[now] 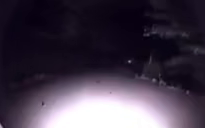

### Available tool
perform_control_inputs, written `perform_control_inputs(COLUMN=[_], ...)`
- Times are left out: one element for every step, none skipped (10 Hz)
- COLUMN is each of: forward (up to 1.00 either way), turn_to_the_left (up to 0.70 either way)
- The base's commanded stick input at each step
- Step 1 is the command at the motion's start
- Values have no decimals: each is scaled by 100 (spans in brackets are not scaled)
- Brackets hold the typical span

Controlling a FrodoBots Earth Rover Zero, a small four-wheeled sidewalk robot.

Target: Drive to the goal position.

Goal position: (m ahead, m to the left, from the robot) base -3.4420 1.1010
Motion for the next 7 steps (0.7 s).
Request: perform_control_inputs(forward=[100, 100, 100, 100, 100, 100, 100], turn_to_the_left=[-24, -15, -7, 0, 0, 0, 0])
